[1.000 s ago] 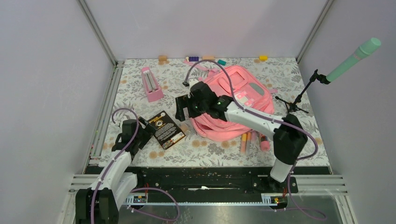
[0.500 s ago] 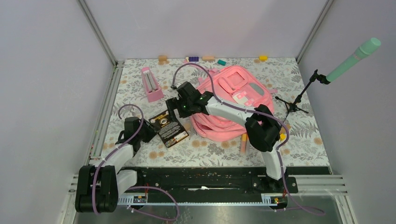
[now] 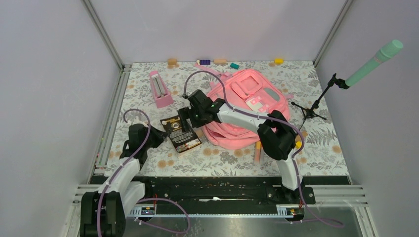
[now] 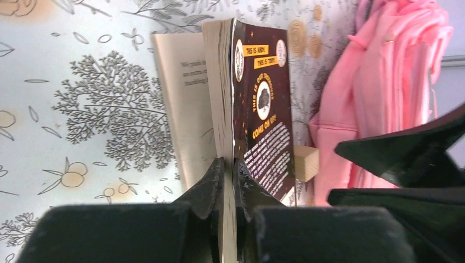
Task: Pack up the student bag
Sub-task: Pick up the book from the center of the board.
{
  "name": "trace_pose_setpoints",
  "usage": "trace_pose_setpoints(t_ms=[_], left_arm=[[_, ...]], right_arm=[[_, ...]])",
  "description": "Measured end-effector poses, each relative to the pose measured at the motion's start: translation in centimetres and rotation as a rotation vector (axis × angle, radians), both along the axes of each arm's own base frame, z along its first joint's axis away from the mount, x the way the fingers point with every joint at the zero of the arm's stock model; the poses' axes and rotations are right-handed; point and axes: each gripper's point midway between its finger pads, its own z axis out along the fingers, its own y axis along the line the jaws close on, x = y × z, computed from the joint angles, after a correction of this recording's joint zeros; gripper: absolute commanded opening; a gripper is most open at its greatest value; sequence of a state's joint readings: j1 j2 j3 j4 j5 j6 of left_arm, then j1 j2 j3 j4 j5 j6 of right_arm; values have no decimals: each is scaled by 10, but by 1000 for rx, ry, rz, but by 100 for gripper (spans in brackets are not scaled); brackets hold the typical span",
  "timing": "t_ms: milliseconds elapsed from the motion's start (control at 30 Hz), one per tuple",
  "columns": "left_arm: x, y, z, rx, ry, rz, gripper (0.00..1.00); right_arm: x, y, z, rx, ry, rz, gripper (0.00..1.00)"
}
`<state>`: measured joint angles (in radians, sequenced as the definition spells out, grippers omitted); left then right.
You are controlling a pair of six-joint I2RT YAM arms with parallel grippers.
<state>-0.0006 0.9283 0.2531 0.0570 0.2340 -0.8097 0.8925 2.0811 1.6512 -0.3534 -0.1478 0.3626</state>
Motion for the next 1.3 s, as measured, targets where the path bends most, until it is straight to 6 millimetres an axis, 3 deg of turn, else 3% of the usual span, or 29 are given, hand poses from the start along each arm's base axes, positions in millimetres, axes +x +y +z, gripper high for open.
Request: trace_pose_setpoints(t_ms=[233, 400, 567, 700, 1000, 1167, 1300], left_arm=[[-1, -8, 28, -13, -104, -51, 0], [-7, -10, 50, -10, -188, -69, 0], [-11, -17, 72, -29, -271, -108, 0], [-15, -23, 83, -49, -304, -145, 0], [-23, -32, 127, -88, -425, -187, 0], [-25, -36, 151, -117, -473, -199, 0], [-27, -39, 157, -149, -480, -209, 0]], right_arm=[[-11, -14, 1, -10, 8, 2, 100], [-11, -21, 35, 47, -27, 2, 100], [-5, -44, 74, 189, -23, -34, 100], [0, -49, 90, 266, -22, -50, 100], [-19, -40, 74, 337, 64, -25, 100], [-20, -33, 78, 391, 76, -25, 100], [-19, -28, 83, 436, 75, -24, 98]])
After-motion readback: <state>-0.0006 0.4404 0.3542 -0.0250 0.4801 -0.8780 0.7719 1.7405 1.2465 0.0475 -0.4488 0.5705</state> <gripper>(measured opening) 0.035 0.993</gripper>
